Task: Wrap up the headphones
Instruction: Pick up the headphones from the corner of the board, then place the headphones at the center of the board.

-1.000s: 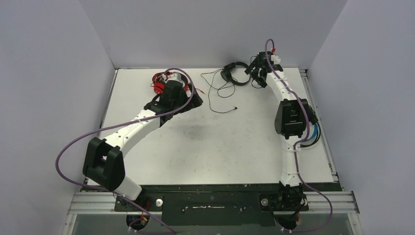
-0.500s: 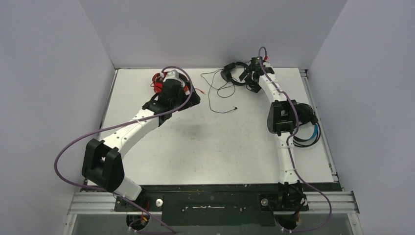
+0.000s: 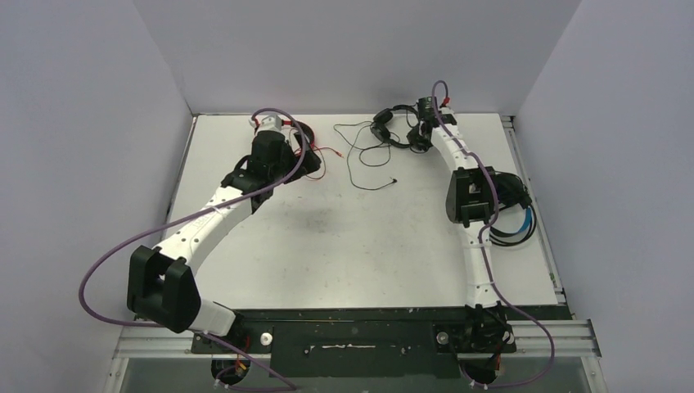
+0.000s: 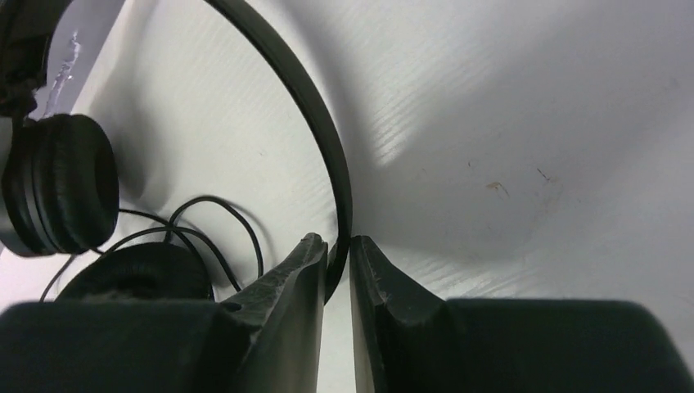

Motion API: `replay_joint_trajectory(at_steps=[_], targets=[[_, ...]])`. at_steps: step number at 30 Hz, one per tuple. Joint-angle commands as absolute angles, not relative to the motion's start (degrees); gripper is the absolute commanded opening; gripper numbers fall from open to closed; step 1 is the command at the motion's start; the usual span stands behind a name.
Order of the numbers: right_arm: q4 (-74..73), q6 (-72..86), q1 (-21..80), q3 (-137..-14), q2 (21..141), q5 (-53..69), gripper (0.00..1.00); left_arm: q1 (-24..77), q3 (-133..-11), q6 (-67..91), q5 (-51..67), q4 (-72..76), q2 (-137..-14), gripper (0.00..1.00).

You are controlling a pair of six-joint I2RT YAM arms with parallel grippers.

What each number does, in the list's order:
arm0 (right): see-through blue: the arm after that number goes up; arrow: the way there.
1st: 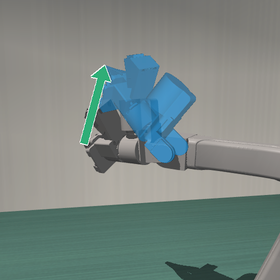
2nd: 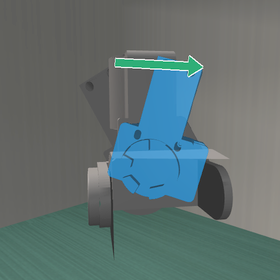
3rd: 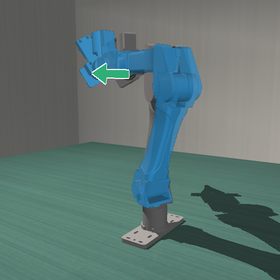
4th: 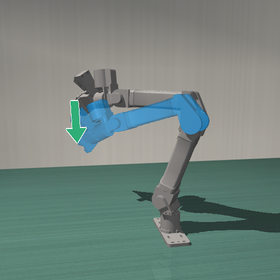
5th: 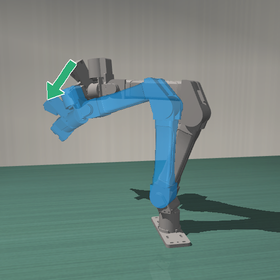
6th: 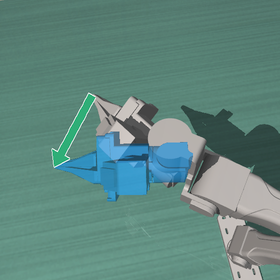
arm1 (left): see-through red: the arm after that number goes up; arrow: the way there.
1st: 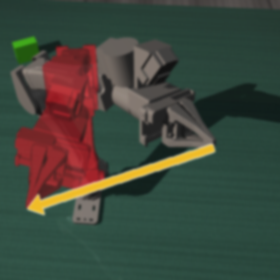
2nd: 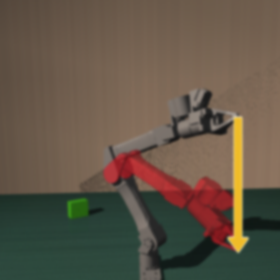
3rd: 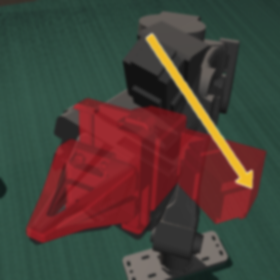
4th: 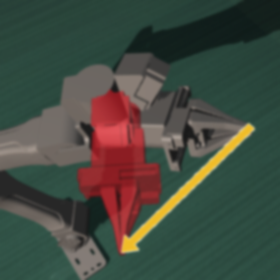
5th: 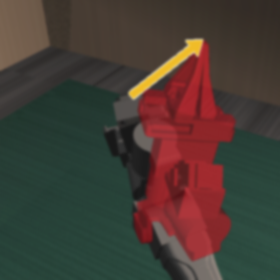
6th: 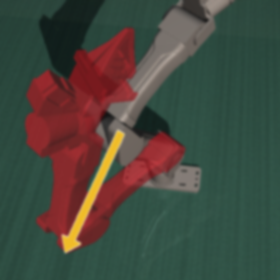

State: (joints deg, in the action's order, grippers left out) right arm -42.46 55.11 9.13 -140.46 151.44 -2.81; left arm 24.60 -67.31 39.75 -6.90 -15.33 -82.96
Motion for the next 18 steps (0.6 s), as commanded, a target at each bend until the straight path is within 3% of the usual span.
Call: replay_joint_trajectory(at_steps=[1, 9, 18], targets=[[-42.39, 53.48, 10.75, -132.76, 143.63, -8.62, 0.03, 23.02, -66.04, 38.17, -5.72, -15.4, -78.91, 0.97], [-42.88, 50.38, 14.86, -124.91, 132.62, -11.58, 0.0, 21.97, -64.55, 36.65, -5.91, -17.44, -75.35, 0.97], [-36.61, 49.44, 21.52, -97.12, 110.4, -10.51, 0.0, 21.8, -59.5, 33.73, -1.67, -17.96, -71.09, 0.97]])
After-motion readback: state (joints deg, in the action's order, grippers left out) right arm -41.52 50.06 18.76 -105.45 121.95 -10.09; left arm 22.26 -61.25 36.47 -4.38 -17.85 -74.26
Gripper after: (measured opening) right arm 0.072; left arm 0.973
